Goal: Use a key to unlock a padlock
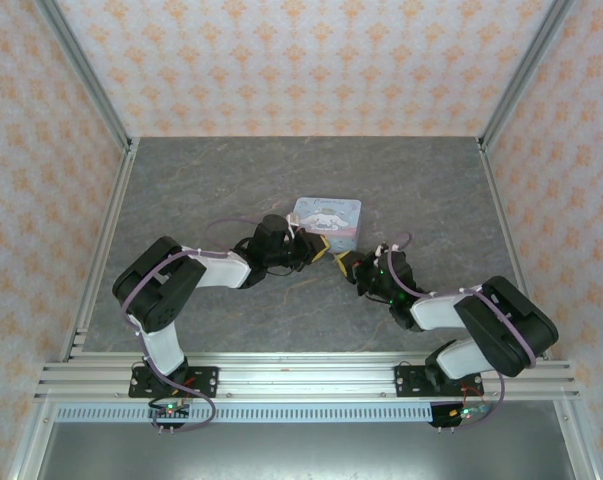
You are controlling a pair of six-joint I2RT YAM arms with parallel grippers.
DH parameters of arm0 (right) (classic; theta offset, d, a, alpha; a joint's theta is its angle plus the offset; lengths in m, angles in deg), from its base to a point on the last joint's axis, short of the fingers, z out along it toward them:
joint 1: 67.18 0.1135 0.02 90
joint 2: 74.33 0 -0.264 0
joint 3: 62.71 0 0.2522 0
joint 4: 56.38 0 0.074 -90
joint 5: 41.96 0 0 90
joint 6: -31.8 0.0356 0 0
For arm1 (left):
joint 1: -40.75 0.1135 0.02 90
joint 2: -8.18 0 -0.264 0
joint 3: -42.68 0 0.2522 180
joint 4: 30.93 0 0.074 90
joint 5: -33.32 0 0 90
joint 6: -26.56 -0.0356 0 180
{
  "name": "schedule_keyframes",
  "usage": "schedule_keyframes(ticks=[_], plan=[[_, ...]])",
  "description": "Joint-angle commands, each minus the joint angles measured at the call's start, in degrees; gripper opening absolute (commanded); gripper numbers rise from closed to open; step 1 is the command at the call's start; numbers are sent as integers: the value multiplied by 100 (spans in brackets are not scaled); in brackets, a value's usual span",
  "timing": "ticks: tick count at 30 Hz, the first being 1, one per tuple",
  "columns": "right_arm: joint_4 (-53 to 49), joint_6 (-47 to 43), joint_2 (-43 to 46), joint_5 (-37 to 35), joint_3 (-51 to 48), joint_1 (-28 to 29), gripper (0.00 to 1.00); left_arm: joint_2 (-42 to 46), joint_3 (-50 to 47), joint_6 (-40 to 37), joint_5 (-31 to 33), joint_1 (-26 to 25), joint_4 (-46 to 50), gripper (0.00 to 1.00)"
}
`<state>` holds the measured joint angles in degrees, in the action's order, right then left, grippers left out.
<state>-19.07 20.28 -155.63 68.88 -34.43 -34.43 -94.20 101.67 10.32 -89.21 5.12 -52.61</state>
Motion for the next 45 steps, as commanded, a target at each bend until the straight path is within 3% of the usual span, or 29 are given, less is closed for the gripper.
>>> schedule_keyframes(ticks=[1,22,36,45], plan=[[262,58,-73,-136,204,31,0,-36,87,95,19,-63,-358,0],[506,120,-410,-181,329,30,0,-45,108,112,15,-88,-392,0],[1353,431,-822,-214,420,35,0,-193,130,407,38,-236,-741,0],[1394,133,-944,-200,424,21,0,-207,154,372,17,-242,-671,0]])
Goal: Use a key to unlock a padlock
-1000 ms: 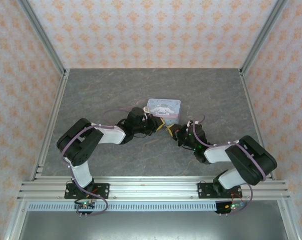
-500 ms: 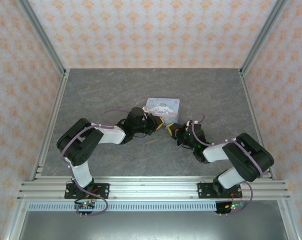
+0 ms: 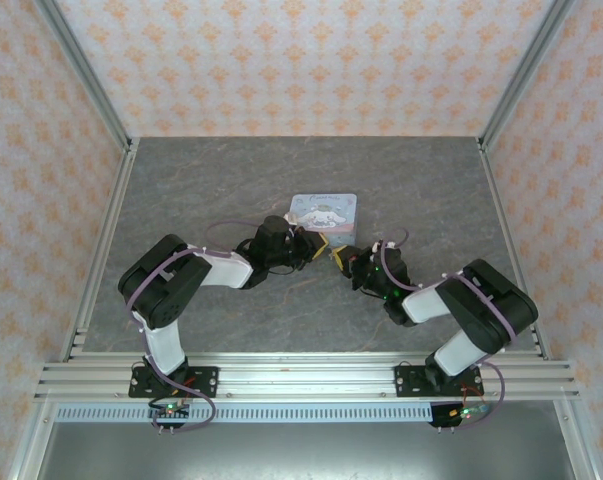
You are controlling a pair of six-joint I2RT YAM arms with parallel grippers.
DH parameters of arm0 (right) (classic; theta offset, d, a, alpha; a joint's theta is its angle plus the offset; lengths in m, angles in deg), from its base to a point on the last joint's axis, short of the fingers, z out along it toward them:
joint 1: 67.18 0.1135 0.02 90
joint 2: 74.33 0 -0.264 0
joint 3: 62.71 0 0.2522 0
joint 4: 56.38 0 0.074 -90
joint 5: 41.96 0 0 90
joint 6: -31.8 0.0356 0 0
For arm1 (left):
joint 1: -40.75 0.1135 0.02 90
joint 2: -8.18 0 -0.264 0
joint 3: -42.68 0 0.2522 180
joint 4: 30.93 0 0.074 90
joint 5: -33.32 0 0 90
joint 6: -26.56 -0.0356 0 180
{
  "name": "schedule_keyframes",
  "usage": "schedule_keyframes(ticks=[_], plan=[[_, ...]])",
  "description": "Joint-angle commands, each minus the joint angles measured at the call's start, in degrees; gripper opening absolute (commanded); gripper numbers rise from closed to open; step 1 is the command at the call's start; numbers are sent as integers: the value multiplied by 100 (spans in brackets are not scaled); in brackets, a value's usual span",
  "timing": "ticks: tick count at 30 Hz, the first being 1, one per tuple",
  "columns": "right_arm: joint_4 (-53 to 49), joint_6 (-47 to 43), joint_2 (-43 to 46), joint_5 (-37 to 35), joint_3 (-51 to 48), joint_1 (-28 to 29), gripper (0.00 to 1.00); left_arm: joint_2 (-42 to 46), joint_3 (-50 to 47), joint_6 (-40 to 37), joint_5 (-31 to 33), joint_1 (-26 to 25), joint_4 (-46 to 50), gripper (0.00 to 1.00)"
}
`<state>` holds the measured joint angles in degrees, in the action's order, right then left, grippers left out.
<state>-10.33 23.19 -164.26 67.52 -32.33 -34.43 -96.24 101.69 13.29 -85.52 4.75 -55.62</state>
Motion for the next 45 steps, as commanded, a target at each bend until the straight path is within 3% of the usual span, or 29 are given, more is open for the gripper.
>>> schedule_keyframes(ticks=[1,17,45], plan=[[497,-226,-92,-26,235,21,0,5,151,63,-350,-205,-347,0],[1555,-521,-822,827,369,-371,0,88,37,175,-436,-205,-647,0],[1661,-537,-1197,1312,456,-629,0,177,-21,170,-399,-204,-616,0]])
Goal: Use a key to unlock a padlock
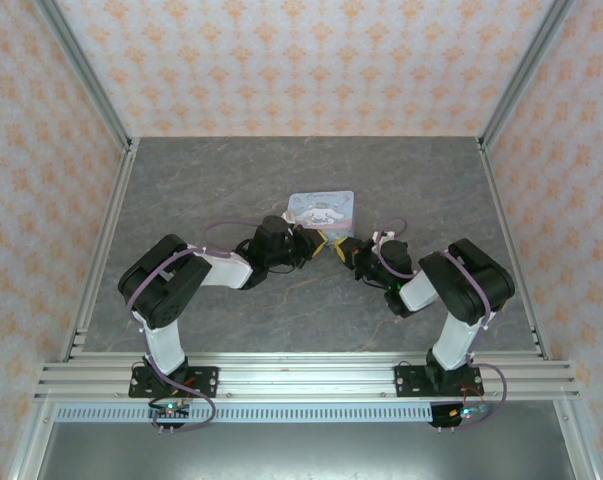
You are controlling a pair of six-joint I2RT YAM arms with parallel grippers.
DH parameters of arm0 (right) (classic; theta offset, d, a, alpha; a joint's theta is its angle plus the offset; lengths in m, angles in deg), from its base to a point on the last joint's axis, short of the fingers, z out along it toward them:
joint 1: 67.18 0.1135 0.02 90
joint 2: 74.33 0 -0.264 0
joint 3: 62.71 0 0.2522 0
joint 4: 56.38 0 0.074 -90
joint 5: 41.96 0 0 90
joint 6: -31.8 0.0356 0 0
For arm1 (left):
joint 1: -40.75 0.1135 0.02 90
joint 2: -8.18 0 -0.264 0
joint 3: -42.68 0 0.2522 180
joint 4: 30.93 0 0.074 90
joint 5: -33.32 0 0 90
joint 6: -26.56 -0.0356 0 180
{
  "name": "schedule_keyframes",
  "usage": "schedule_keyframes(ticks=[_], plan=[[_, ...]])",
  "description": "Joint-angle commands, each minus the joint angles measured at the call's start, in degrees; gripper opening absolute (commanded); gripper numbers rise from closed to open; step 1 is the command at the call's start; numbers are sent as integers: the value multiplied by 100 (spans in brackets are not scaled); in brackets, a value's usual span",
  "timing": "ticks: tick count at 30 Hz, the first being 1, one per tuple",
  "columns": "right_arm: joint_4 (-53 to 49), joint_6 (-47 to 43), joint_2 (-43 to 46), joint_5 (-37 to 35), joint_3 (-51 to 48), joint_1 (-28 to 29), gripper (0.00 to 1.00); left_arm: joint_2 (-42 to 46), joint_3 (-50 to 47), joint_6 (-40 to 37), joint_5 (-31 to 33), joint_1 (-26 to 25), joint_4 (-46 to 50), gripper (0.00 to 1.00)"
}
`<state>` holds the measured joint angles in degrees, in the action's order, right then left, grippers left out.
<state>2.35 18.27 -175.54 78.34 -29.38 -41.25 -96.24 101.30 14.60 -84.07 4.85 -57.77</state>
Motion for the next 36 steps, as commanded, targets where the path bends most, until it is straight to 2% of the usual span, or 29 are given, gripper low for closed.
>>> schedule_keyframes(ticks=[1,13,23,31,36], plan=[[412,-19,-50,230,153,69,0,168,28,36,-540,-213,-398,0],[230,77,288,26,197,623,0,148,90,30,-403,-216,-308,0],[194,152,323,-144,296,625,0,105,123,19,-424,-224,-281,0],[467,436,34,29,570,632,0,46,111,-49,-358,-233,-169,0],[494,586,-82,-84,504,624,0,42,88,-433,-158,-233,240,0]])
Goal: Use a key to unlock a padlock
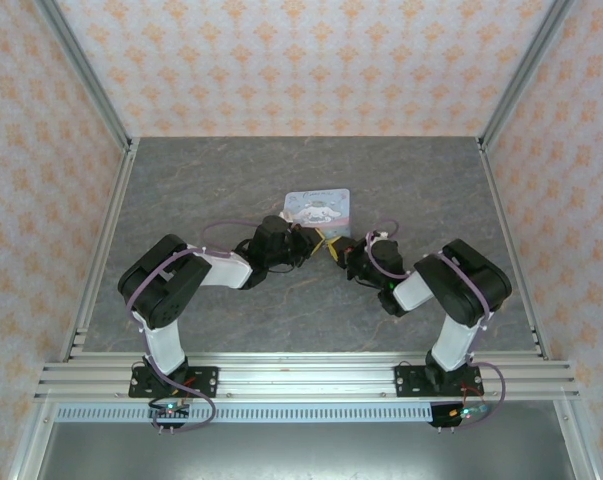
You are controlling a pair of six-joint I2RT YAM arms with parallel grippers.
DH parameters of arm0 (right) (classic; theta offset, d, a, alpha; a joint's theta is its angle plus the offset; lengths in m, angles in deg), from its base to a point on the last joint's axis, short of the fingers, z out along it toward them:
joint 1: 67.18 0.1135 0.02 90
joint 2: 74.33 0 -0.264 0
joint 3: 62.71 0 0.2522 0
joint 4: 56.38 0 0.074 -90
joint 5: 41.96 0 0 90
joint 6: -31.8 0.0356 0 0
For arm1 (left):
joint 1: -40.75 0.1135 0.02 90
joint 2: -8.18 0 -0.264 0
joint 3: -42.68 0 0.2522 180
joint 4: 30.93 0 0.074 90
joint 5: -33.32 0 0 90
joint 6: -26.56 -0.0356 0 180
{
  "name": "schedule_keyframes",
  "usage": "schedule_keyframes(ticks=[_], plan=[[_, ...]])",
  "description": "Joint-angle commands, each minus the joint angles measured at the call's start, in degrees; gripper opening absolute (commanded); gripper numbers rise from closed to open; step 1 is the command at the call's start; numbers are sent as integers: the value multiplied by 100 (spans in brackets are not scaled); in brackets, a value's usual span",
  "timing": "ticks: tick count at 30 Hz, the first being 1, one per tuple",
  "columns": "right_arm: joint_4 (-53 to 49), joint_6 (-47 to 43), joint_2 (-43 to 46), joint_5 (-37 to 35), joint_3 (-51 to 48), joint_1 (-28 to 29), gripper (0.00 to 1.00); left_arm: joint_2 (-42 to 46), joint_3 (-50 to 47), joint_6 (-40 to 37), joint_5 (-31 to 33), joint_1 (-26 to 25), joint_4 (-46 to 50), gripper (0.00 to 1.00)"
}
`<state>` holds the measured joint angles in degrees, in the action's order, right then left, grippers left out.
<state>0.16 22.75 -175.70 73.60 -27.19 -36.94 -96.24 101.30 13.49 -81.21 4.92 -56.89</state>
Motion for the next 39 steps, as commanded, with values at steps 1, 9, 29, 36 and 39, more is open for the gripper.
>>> schedule_keyframes(ticks=[1,9,29,36,39], plan=[[713,153,-81,368,264,194,0,50,96,-444,-391,-240,293,0],[832,381,-226,259,259,193,0,224,117,-1372,-117,-240,774,0],[567,474,26,266,-173,-57,57,-166,146,-927,-249,-111,704,0],[-837,-191,725,602,-506,-213,70,-122,254,-890,-363,-74,955,0],[-1760,-770,1172,719,-508,-270,70,-122,360,-890,-445,-64,1163,0]])
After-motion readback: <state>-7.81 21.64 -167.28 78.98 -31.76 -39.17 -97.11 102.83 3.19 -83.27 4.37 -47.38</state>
